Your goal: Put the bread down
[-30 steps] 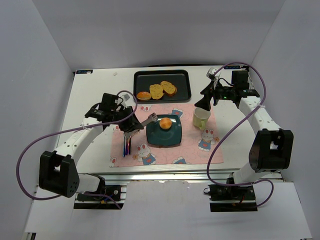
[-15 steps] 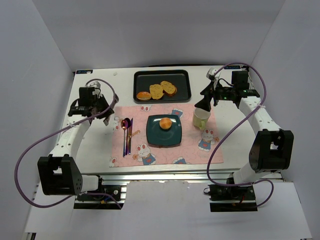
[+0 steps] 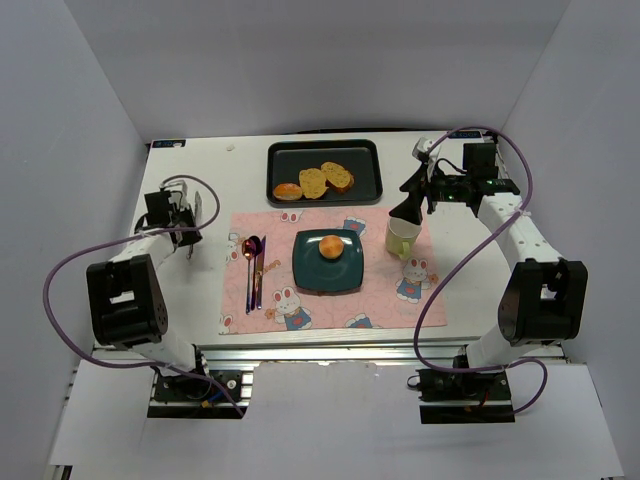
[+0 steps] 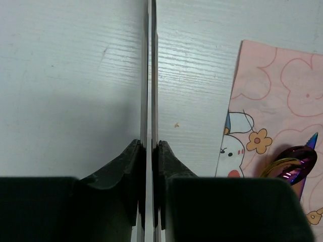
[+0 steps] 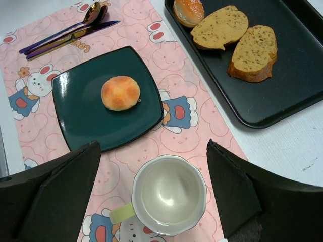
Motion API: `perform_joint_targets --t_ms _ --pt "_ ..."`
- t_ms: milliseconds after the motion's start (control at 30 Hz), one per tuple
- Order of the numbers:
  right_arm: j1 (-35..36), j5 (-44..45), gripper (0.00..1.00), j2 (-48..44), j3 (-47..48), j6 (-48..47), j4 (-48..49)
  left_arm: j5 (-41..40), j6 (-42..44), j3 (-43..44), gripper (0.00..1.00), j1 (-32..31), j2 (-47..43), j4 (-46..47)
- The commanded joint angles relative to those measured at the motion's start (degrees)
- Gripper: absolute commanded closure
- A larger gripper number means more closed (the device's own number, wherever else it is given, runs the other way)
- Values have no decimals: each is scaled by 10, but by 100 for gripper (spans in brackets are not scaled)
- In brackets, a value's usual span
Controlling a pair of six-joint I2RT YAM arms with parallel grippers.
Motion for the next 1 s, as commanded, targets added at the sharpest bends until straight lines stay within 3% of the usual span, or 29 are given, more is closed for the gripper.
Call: perform_joint_targets --t_ms 0,67,100,200,300,400,467,600,633,700,900,967 --pt "-1 -13 11 -28 3 -15 -8 31 27 -15 72 -1 14 24" --pt "0 -12 10 -27 2 -17 -11 25 27 -16 67 -1 31 5" --pt "0 -11 11 -28 1 -18 -12 21 27 -17 59 0 37 -3" --pt "4 -15 11 -23 6 -29 -24 4 27 -24 56 3 43 -19" --pt "9 -31 10 -12 24 -73 -72 -8 25 -37 42 10 27 -17" --pt "16 -18 11 -10 31 -70 -105 -15 15 -41 39 14 5 -15" --pt "24 13 10 -9 32 -10 -73 -14 9 -40 37 15 -6 -14" --pt "31 172 11 -4 51 137 -21 -11 -24 -36 30 16 -52 -11" --pt "31 195 11 -4 55 169 -13 -12 -31 -37 13 16 -62 -9" --pt "31 234 11 -1 72 180 -8 -13 -48 -39 2 15 -83 -3" --pt "31 245 11 -4 77 225 38 -40 -111 -40 2 16 -157 -9" --pt "31 234 11 -4 78 246 48 -89 -169 -41 2 16 -184 -19"
